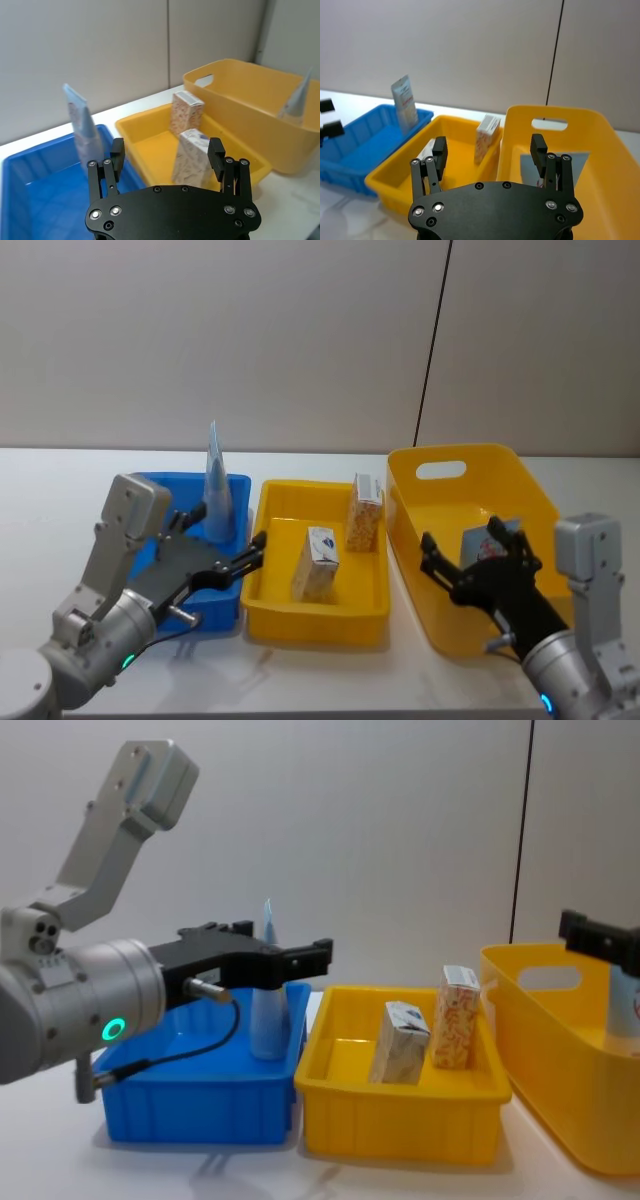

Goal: Bimanual collaborative sorting of washing and personal care products

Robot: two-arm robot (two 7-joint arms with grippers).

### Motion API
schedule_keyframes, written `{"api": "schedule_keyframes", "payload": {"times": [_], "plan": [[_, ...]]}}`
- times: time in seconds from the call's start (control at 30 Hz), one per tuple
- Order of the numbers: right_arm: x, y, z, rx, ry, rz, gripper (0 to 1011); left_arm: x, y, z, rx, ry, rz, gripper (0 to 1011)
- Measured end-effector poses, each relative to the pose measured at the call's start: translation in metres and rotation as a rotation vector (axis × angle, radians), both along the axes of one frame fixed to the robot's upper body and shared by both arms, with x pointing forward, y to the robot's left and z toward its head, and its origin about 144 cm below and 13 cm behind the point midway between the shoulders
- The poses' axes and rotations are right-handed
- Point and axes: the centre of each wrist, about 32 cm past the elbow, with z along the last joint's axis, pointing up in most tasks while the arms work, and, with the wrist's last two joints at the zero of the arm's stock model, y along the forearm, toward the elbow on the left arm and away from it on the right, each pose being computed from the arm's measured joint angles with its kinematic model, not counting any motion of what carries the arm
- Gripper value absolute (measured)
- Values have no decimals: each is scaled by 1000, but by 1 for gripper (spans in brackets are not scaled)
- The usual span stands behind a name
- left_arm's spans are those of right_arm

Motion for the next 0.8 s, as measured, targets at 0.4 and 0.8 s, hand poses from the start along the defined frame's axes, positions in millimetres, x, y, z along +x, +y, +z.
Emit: {"api": "schedule_keyframes", "payload": {"times": [0.4, 0.8], "plan": [[-10, 1, -4, -16, 32, 22, 1004, -26, 5, -4, 76, -71, 124, 1001], [-10, 1, -4, -16, 33, 21, 1004, -40, 7, -6, 108, -112, 183, 1001]]}}
